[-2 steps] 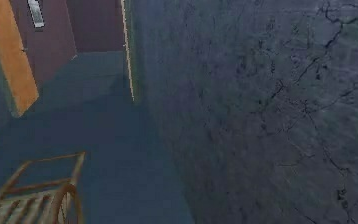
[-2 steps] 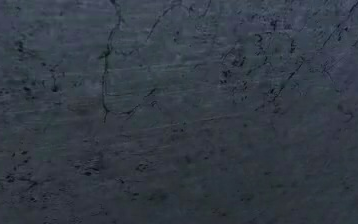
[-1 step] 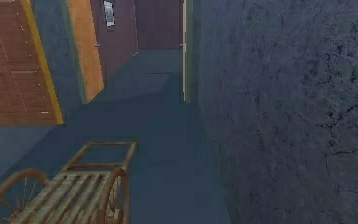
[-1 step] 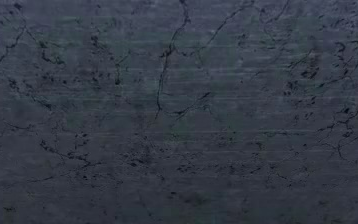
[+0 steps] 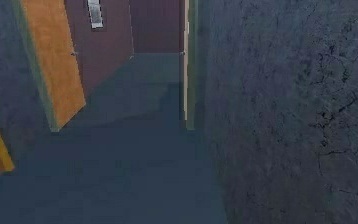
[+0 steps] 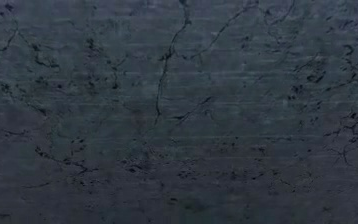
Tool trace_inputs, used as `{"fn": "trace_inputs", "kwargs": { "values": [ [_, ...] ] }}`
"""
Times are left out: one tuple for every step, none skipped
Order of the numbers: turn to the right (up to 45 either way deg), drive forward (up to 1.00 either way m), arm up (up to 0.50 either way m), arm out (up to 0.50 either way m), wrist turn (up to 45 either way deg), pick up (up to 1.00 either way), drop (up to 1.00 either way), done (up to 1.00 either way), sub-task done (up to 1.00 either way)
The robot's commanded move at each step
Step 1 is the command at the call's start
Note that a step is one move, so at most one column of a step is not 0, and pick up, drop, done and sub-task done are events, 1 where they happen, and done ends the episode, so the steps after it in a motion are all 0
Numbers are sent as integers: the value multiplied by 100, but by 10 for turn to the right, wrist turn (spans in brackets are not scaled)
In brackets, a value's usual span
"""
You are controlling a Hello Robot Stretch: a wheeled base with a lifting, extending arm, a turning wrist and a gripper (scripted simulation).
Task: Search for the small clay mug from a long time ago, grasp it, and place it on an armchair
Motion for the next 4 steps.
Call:
{"fn": "trace_inputs", "kwargs": {
  "values": [
    [0,95,0,0,0,0,0,0,0],
    [-60,0,0,0,0,0,0,0,0],
    [0,100,0,0,0,0,0,0,0],
    [0,100,0,0,0,0,0,0,0]
  ]
}}
